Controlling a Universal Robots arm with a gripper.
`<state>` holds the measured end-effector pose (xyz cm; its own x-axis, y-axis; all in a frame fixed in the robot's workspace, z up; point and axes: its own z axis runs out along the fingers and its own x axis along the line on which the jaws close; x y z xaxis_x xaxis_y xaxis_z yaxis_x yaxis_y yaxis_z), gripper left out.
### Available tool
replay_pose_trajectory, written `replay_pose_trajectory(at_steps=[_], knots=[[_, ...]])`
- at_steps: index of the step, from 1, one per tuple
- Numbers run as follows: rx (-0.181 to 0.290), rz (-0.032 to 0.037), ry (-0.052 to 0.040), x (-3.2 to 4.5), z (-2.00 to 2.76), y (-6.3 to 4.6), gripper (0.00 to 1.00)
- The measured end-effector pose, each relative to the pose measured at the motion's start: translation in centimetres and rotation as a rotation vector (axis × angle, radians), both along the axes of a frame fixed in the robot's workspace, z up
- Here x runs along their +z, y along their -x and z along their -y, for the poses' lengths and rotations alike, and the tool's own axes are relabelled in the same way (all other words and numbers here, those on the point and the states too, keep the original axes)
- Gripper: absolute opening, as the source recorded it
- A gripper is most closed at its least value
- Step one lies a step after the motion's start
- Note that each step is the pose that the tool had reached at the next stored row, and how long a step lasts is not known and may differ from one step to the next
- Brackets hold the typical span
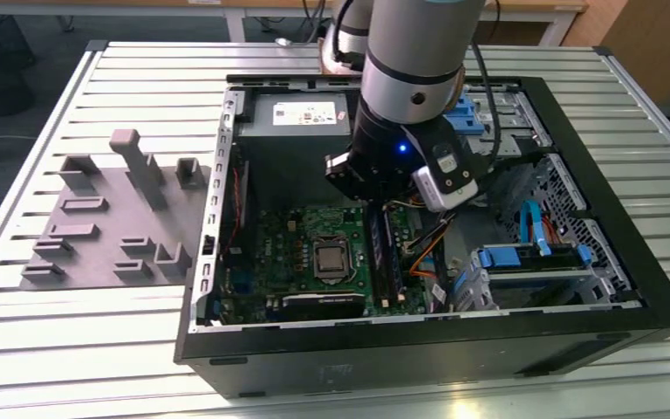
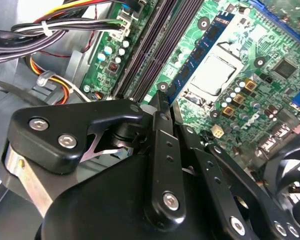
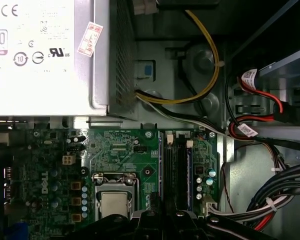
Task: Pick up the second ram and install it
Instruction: 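Insert the second ram into the second slot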
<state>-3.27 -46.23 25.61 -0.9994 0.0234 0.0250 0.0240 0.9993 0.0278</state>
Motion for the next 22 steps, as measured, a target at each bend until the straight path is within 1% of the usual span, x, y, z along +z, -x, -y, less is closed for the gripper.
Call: replay_pose_trajectory(at_steps=[8, 18, 22], knots=[[-0.003, -0.0001, 0.0001, -1.38, 0.0, -0.1, 0.14], [-0.003, 0.0001, -0.0003, -1.54, 0.04, -0.1, 0.14], [-0.003, 0.0, 0.0, -1.89, 0.31, -0.2, 0.14]])
